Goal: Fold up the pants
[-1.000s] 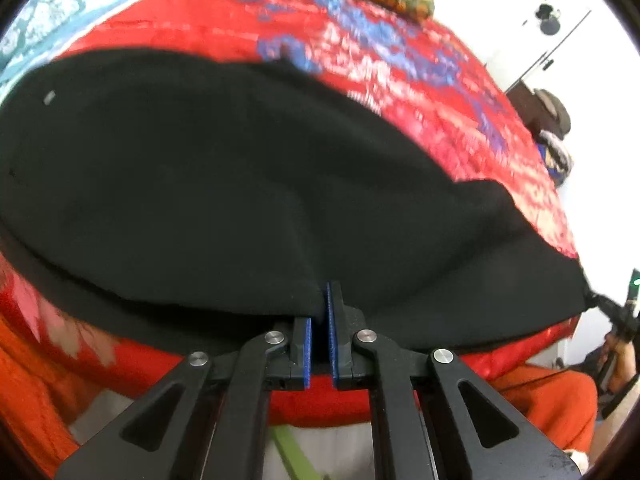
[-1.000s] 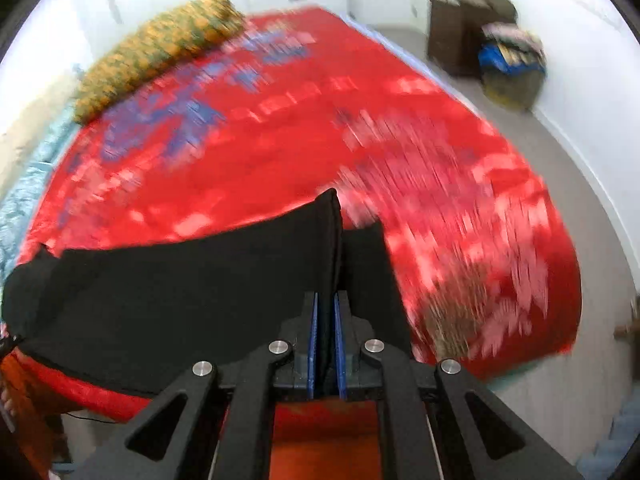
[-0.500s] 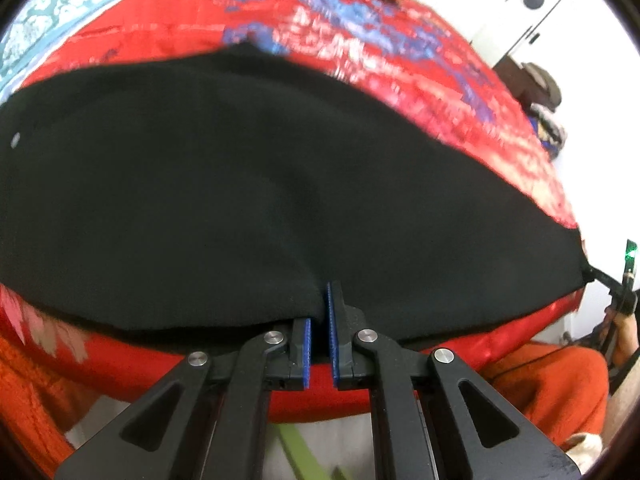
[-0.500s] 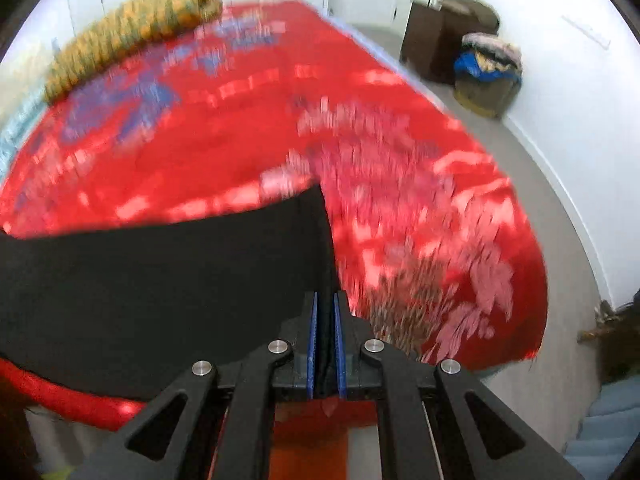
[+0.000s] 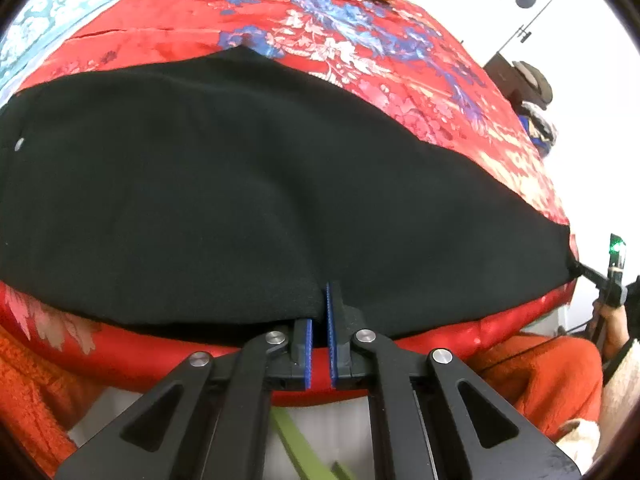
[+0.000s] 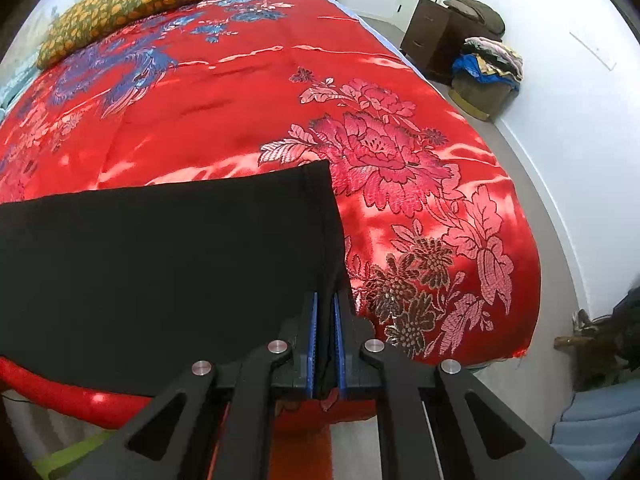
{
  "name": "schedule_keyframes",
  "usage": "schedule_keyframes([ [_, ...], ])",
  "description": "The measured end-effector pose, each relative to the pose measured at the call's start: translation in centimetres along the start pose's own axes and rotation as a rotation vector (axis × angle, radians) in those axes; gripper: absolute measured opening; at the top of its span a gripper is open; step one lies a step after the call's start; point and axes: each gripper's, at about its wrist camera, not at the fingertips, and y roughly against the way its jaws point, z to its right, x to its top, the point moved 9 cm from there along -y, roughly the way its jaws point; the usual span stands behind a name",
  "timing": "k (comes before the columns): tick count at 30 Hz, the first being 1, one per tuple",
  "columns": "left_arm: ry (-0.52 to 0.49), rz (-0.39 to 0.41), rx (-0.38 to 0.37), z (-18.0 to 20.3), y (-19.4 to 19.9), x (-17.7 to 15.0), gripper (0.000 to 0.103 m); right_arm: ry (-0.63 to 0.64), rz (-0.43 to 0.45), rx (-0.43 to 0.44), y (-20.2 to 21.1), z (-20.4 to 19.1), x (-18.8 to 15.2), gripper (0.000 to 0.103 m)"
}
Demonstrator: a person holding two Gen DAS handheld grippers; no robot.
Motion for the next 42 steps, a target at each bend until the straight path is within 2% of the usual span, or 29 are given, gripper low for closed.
schedule_keyframes([
  [7, 0.002, -0.045, 0.018, -0.3, -1.0, -0.6, 0.004, 0.01, -0.006, -0.016, 0.0, -0.3, 0.0, 0.008],
  [10, -0.014, -0.056, 0.058, -0.4, -1.2, -0.8, 0.014, 0.012, -0.006, -0.018, 0.0, -0.2, -0.1, 0.009],
  [11, -0.03, -0.059, 0.089, -0.4, -0.9, -1.0, 0.031, 0.01, 0.0, -0.018, 0.1, -0.2, 0.0, 0.014],
  [12, -0.049, -0.063, 0.119, -0.4, -0.5, -1.2, 0.061, 0.005, 0.009, -0.014, 0.3, -0.1, 0.0, 0.027],
  [13, -0.062, -0.059, 0.132, -0.4, 0.1, -1.4, 0.072, -0.005, 0.023, -0.007, 0.6, 0.1, 0.1, 0.041],
  [14, -0.07, -0.048, 0.132, -0.3, 0.9, -1.6, 0.081, -0.027, 0.049, 0.009, 1.1, 0.4, 0.3, 0.081],
  [15, -0.08, -0.039, 0.124, -0.1, 1.8, -2.0, 0.082, -0.041, 0.066, 0.017, 1.5, 0.7, 0.4, 0.102],
  [17, -0.097, -0.035, 0.097, 0.3, 3.7, -2.8, 0.082, -0.091, 0.13, 0.03, 2.9, 1.8, 0.7, 0.103],
  [19, -0.104, 0.007, 0.085, 0.5, 5.4, -2.8, 0.082, -0.125, 0.157, -0.011, 4.0, 3.0, 0.9, 0.103],
  [21, -0.105, 0.072, 0.097, 0.4, 6.8, -1.6, 0.092, -0.152, 0.197, -0.069, 5.7, 3.7, 1.0, 0.103],
  [24, -0.113, 0.162, 0.15, -0.8, 7.4, 1.3, 0.094, -0.163, 0.25, -0.093, 8.4, 2.4, 1.6, 0.103],
  [26, -0.128, 0.183, 0.201, -2.1, 6.6, 3.3, 0.094, -0.141, 0.281, -0.063, 10.1, -0.5, 2.0, 0.103],
  [29, -0.124, 0.16, 0.296, -5.1, 4.2, 5.6, 0.094, -0.094, 0.302, 0.016, 11.7, -5.9, 2.4, 0.103],
  [35, -0.018, 0.132, 0.39, -11.0, 1.5, 6.1, 0.094, 0.065, 0.262, 0.23, 11.7, -22.2, 0.2, 0.103],
  [38, 0.018, 0.101, 0.396, -12.8, 0.2, 5.6, 0.095, 0.121, 0.251, 0.268, 10.4, -27.5, -1.3, 0.103],
  [40, -0.02, 0.106, 0.424, -12.5, -0.1, 5.3, 0.099, 0.134, 0.231, 0.288, 8.8, -29.7, -2.5, 0.103],
  [42, -0.056, 0.105, 0.441, -12.3, -0.3, 4.9, 0.101, 0.154, 0.187, 0.272, 7.0, -30.9, -3.6, 0.103],
])
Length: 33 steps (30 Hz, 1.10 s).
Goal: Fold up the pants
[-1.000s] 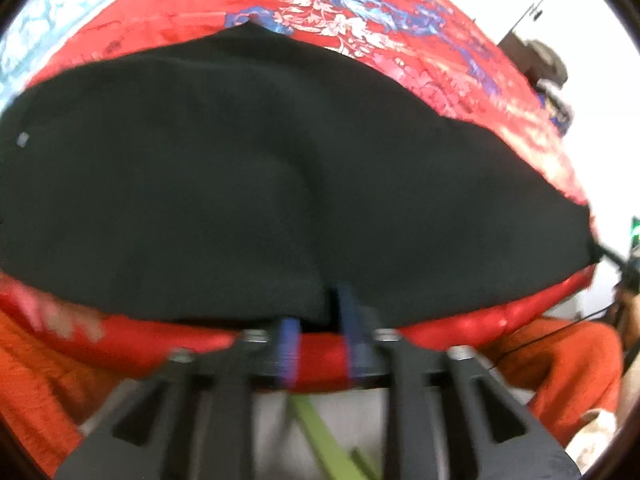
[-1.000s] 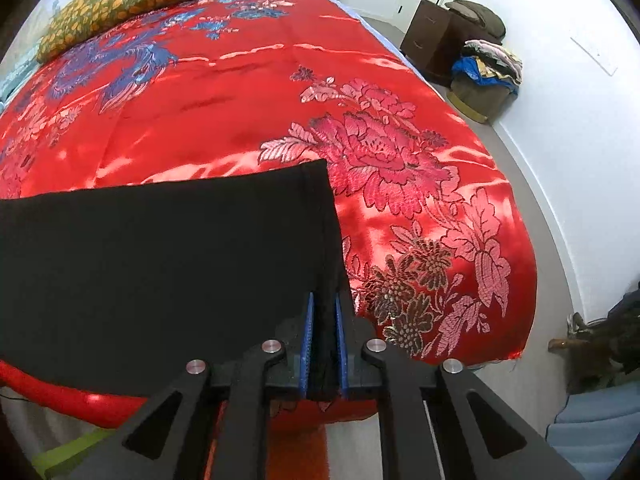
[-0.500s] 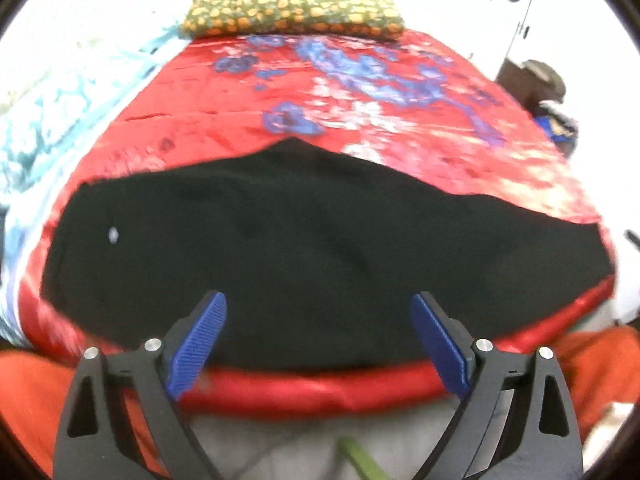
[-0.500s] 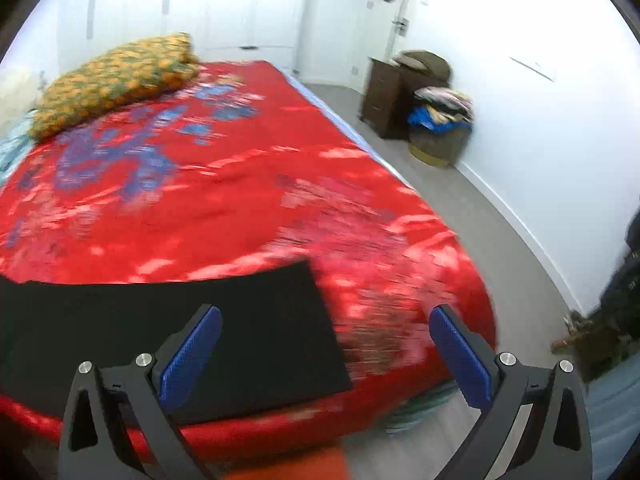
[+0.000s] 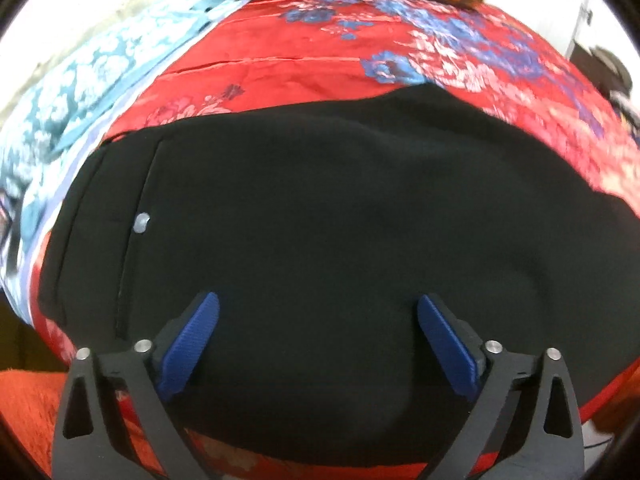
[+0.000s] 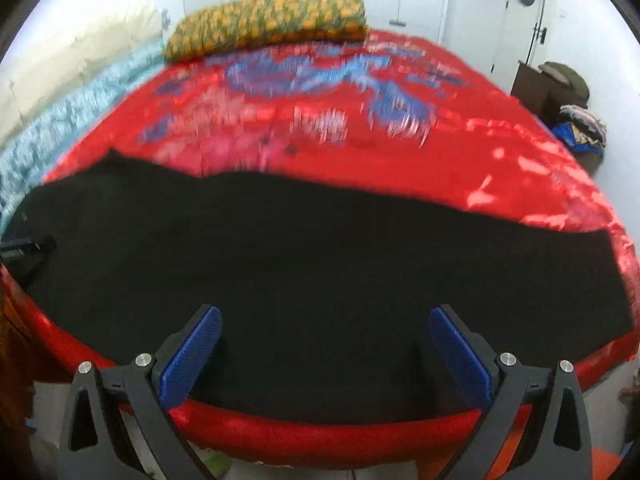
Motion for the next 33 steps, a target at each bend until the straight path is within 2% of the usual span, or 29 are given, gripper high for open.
schedule_keyframes([
  [2, -0.009, 0.006, 0.005, 0.1, 0.1, -0.2, 0.102, 0.01, -0.049, 0.008, -1.7, -0.1, -1.3, 0.103],
  [6, -0.009, 0.004, 0.013, 0.2, 0.1, -0.3, 0.103, -0.025, -0.029, 0.049, -1.5, 0.6, -1.4, 0.103],
  [16, -0.002, 0.01, 0.047, 0.3, -0.2, -0.1, 0.103, 0.004, 0.043, 0.048, -1.4, 0.5, -1.7, 0.103],
  [26, -0.009, 0.017, 0.041, 0.2, -0.2, -0.1, 0.103, -0.002, 0.057, 0.047, -1.4, 0.8, -1.5, 0.103],
  [29, -0.014, 0.021, 0.039, 0.2, -0.2, -0.1, 0.103, 0.004, 0.02, 0.065, -1.3, 0.9, -1.4, 0.103],
  [31, -0.017, 0.026, 0.039, 0.3, -0.1, -0.1, 0.103, -0.032, 0.003, 0.066, -0.7, 2.0, -0.7, 0.103],
  [33, -0.017, 0.031, 0.04, 0.3, -0.1, -0.1, 0.103, -0.103, 0.055, 0.06, 0.9, 4.6, 0.7, 0.102],
])
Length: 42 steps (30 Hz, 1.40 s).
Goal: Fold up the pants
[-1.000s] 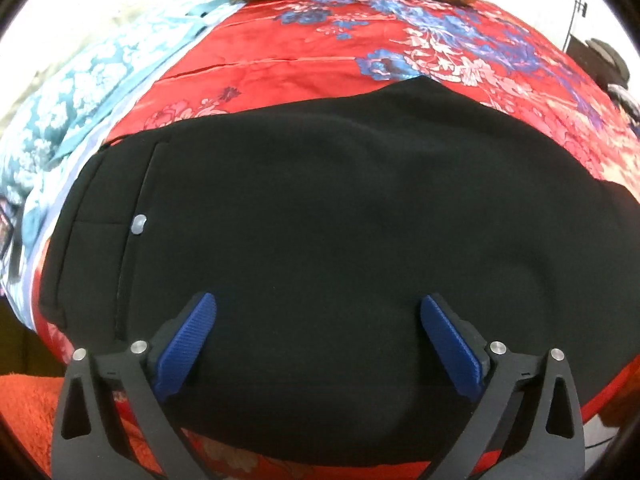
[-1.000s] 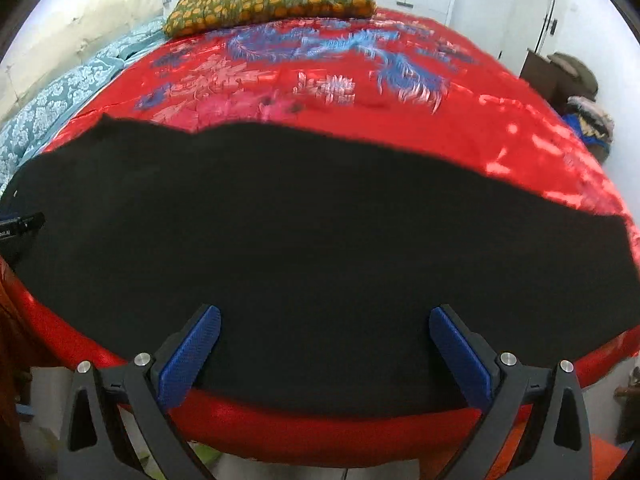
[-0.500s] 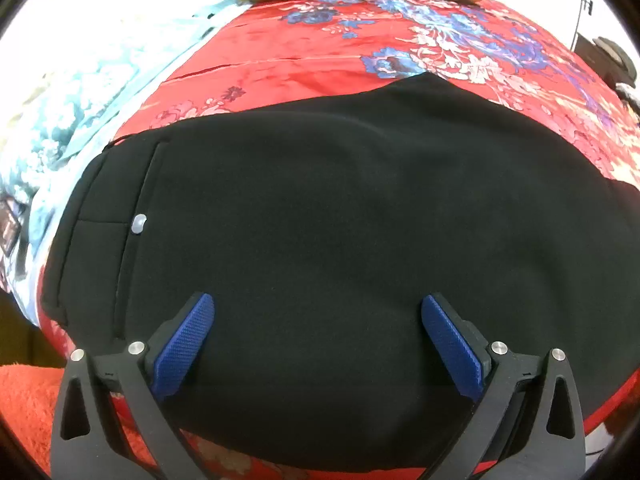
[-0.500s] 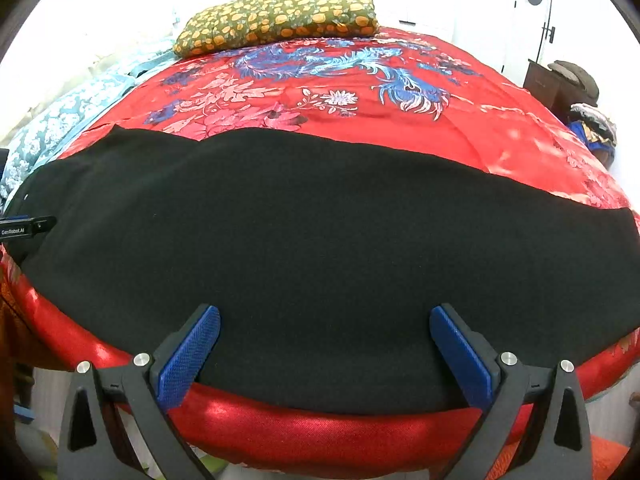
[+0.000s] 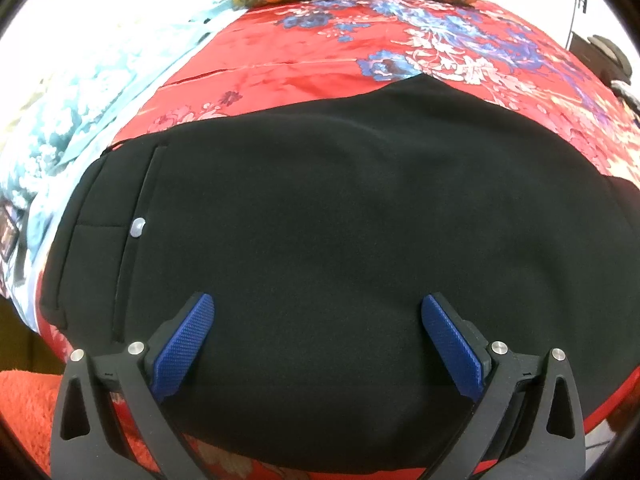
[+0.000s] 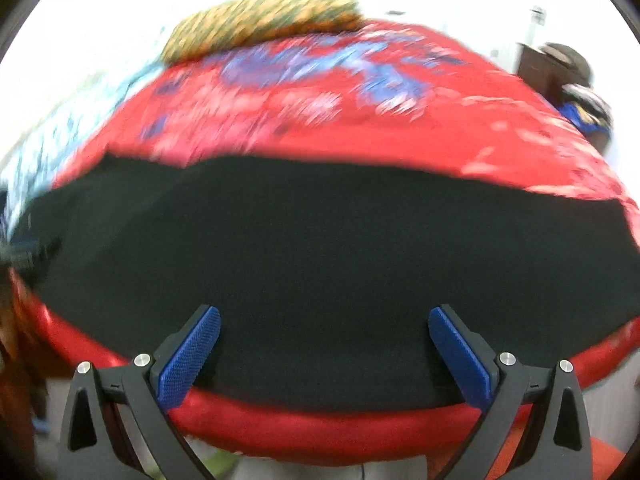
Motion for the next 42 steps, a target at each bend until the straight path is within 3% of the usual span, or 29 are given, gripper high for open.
schedule_keyframes([
  [4, 0.004, 0.006, 0.005, 0.0, 0.0, 0.0, 0.103, -0.181, 0.145, -0.045, 4.7, 8.8, 4.7, 0.102],
  [7, 0.008, 0.01, 0.01, 0.0, 0.0, 0.1, 0.103, -0.27, 0.184, -0.123, 7.6, 17.4, 6.8, 0.103],
  [9, 0.01, 0.014, 0.012, 0.0, 0.0, 0.1, 0.103, -0.294, 0.152, -0.145, 8.2, 22.1, 7.1, 0.103],
  [11, 0.011, 0.016, 0.014, 0.0, 0.0, 0.2, 0.103, -0.301, 0.025, -0.144, 7.0, 26.4, 6.1, 0.102],
  [13, 0.013, 0.019, 0.017, 0.0, 0.0, 0.2, 0.103, -0.283, -0.07, -0.09, 5.6, 28.0, 4.8, 0.094],
  [15, 0.014, 0.021, 0.019, 0.0, 0.0, 0.2, 0.103, -0.26, -0.13, -0.027, 4.2, 28.0, 3.7, 0.08],
  [18, 0.013, 0.022, 0.02, 0.1, 0.0, 0.1, 0.103, -0.218, -0.17, -0.003, 2.5, 27.7, 2.5, 0.078],
  [21, 0.013, 0.023, 0.021, 0.1, 0.0, 0.1, 0.103, -0.207, -0.18, -0.054, 1.0, 28.7, 2.0, 0.078],
  [26, 0.016, 0.026, 0.022, 0.1, 0.1, 0.2, 0.103, -0.247, -0.198, 0.029, -0.2, 28.9, 1.4, 0.075],
  [27, 0.018, 0.028, 0.024, 0.1, 0.1, 0.2, 0.103, -0.252, -0.211, 0.087, -0.2, 28.4, 1.4, 0.059],
  [29, 0.021, 0.032, 0.028, 0.1, 0.0, 0.3, 0.103, -0.247, -0.251, 0.124, -0.2, 28.1, 1.1, 0.043],
  [30, 0.023, 0.033, 0.031, 0.2, 0.0, 0.3, 0.103, -0.247, -0.26, 0.137, -0.2, 28.0, 0.9, 0.03],
  [32, 0.025, 0.033, 0.032, 0.2, 0.0, 0.3, 0.103, -0.299, -0.274, 0.18, -0.1, 28.1, 0.7, 0.016],
  [37, 0.028, 0.029, 0.028, 0.1, 0.0, 0.4, 0.103, -0.422, -0.174, 0.344, 2.1, 26.6, 1.7, 0.014],
  [42, 0.033, 0.025, 0.024, 0.1, 0.0, 0.4, 0.103, -0.531, -0.018, 0.6, 6.3, 21.4, 3.8, 0.014],
])
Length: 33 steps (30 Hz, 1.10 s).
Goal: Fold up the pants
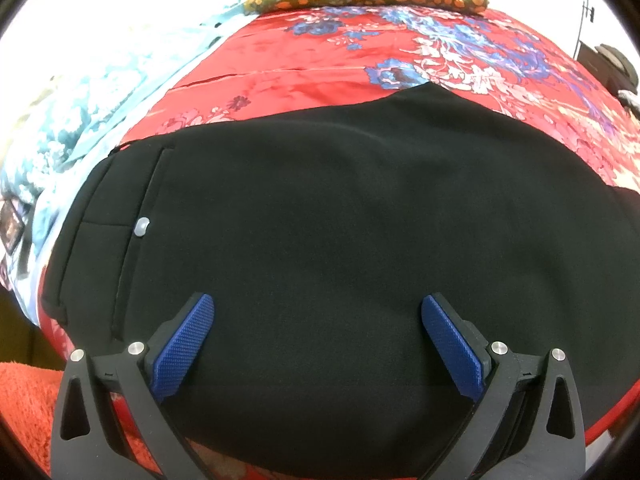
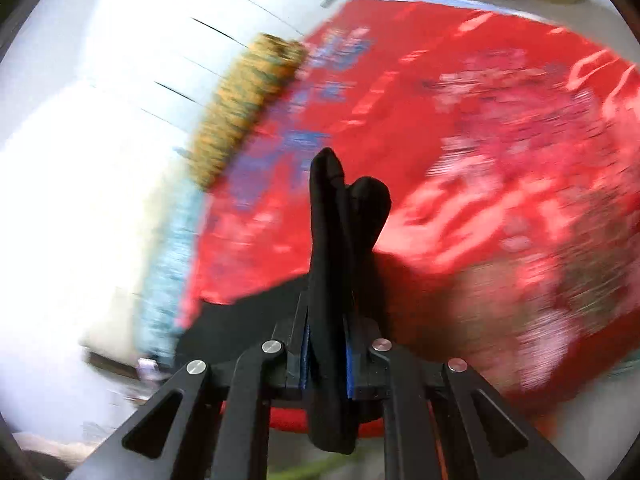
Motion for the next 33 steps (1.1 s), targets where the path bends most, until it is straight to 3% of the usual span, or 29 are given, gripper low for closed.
schedule_keyframes([
  [6, 0.016, -0.026, -0.02, -0.1, 0.2, -0.1, 0.102, -0.081, 0.003, 0.296, -5.7, -9.2, -4.2, 0.014],
  [8, 0.019, -0.035, -0.035, -0.1, 0.3, -0.2, 0.102, -0.096, -0.021, 0.34, -8.6, -11.7, -5.8, 0.014],
  [17, 0.106, -0.046, -0.184, -1.0, 1.3, 0.3, 0.102, -0.125, -0.152, 0.387, -23.2, -21.4, -13.6, 0.014],
  [23, 0.154, -0.045, -0.261, -1.9, 1.6, 0.7, 0.101, 0.075, -0.264, 0.231, -31.1, -26.2, -18.8, 0.014],
  [25, 0.17, -0.04, -0.288, -2.1, 1.9, 0.8, 0.101, 0.191, -0.297, 0.151, -33.4, -27.4, -20.8, 0.021],
  [26, 0.181, -0.036, -0.3, -2.2, 2.0, 0.8, 0.101, 0.283, -0.315, 0.089, -34.5, -28.2, -21.8, 0.032],
  [27, 0.198, -0.03, -0.316, -2.5, 2.2, 1.0, 0.101, 0.326, -0.331, 0.07, -35.2, -28.8, -22.2, 0.059],
  [29, 0.225, -0.02, -0.336, -2.9, 2.5, 1.1, 0.101, 0.413, -0.348, 0.035, -35.0, -29.9, -22.9, 0.081],
  [33, 0.259, 0.059, -0.406, -3.0, 4.5, 2.4, 0.1, 0.508, -0.263, 0.03, -31.4, -30.3, -21.3, 0.081],
])
